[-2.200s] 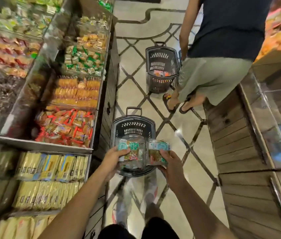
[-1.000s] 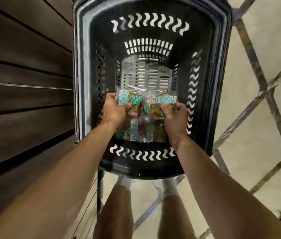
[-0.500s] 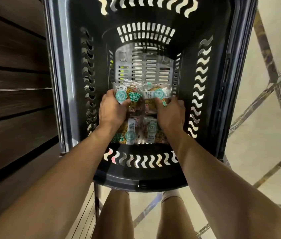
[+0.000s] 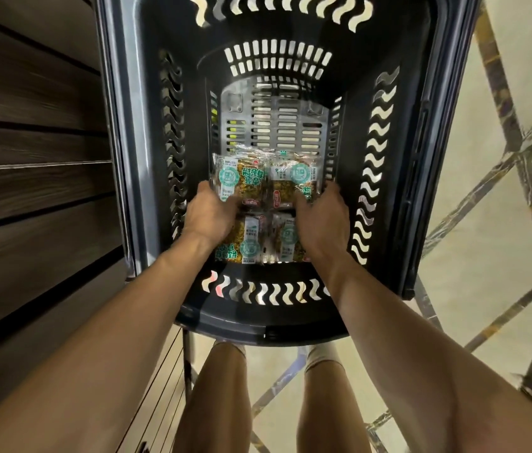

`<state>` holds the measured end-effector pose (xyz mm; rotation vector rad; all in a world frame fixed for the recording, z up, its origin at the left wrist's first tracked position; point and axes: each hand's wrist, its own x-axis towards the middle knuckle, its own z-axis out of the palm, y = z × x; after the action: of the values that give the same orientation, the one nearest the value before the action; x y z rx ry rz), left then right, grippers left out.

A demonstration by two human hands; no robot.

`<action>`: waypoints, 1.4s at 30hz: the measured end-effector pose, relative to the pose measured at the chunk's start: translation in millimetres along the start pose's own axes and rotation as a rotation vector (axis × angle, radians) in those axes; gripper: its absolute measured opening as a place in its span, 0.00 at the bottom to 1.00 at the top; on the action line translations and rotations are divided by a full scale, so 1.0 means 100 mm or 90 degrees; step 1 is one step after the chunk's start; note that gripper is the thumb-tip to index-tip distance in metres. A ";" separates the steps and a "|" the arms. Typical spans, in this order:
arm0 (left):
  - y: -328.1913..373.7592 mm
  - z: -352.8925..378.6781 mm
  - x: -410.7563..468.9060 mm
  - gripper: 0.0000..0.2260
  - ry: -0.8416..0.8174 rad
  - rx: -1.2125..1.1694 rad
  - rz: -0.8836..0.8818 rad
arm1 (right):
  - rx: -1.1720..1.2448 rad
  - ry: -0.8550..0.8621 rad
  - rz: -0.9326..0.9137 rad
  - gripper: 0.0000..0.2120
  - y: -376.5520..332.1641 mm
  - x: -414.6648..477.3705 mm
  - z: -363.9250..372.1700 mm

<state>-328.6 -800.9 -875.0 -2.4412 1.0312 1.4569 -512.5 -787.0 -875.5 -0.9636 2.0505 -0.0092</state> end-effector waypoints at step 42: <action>-0.12 -0.56 -1.60 0.24 -0.076 -0.268 -0.039 | 0.314 -0.180 0.044 0.17 0.08 -1.39 -1.31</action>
<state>-329.3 -736.1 -717.9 -2.5790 0.6722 1.9370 -561.6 -735.3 -698.2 -0.5508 1.7034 -0.3095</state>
